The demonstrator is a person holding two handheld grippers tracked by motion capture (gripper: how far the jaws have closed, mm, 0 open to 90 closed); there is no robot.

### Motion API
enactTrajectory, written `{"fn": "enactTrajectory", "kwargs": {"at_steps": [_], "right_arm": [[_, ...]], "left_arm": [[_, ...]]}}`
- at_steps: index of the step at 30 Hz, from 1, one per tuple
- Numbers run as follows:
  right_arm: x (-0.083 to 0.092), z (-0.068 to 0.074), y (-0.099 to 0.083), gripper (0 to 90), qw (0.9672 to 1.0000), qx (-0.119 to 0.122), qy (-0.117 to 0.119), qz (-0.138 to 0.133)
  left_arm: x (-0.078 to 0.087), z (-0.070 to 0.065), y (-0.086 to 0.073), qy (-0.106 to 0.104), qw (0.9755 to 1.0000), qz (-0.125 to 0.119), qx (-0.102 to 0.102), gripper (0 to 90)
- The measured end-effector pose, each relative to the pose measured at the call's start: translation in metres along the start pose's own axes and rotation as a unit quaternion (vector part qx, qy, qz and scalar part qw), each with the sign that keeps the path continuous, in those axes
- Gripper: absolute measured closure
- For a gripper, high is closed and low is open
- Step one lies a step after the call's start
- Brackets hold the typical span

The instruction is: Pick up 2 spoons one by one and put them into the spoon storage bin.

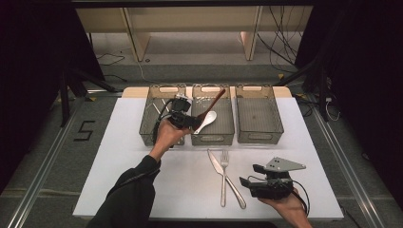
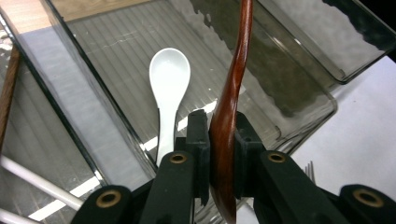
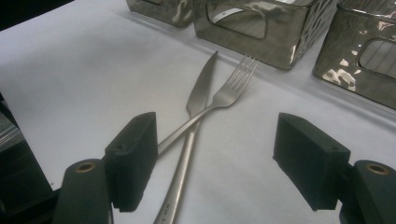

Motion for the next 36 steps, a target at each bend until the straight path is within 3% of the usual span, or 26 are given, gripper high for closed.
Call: {"fn": "enactTrajectory", "kwargs": {"at_steps": [12, 14, 19, 26, 36], "right_arm": [[0.000, 0.000, 0.000, 31.3, 1.0000, 0.000, 0.001, -0.002], [0.000, 0.000, 0.000, 31.3, 1.0000, -0.001, 0.000, -0.001], [0.001, 0.000, 0.000, 31.3, 1.0000, -0.003, 0.000, -0.001], [0.000, 0.000, 0.000, 31.3, 1.0000, -0.001, -0.001, -0.001], [-0.001, 0.002, 0.001, 31.2, 1.0000, -0.003, -0.005, 0.007]], "left_arm": [[-0.013, 0.003, -0.001, 0.013, 0.9997, 0.011, 0.018, 79.2], [-0.015, 0.003, -0.002, 0.006, 0.9995, 0.018, 0.027, 69.2], [-0.009, 0.003, 0.002, 0.009, 0.9992, 0.004, 0.038, 45.0], [0.008, -0.007, -0.003, -0.024, 0.9994, 0.005, 0.027, 35.2], [0.035, -0.014, -0.026, -0.054, 0.9985, -0.005, 0.006, 26.0]]}}
Point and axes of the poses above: each handheld gripper's, and its own axes: x roughly backward along the jaws, y roughly out of its top, z roughly to its left, the point moved 5 cm from there along -x, roughly forward along the jaws, and after that the axes turned 3 degrees about -y, right-handed, at the moved point
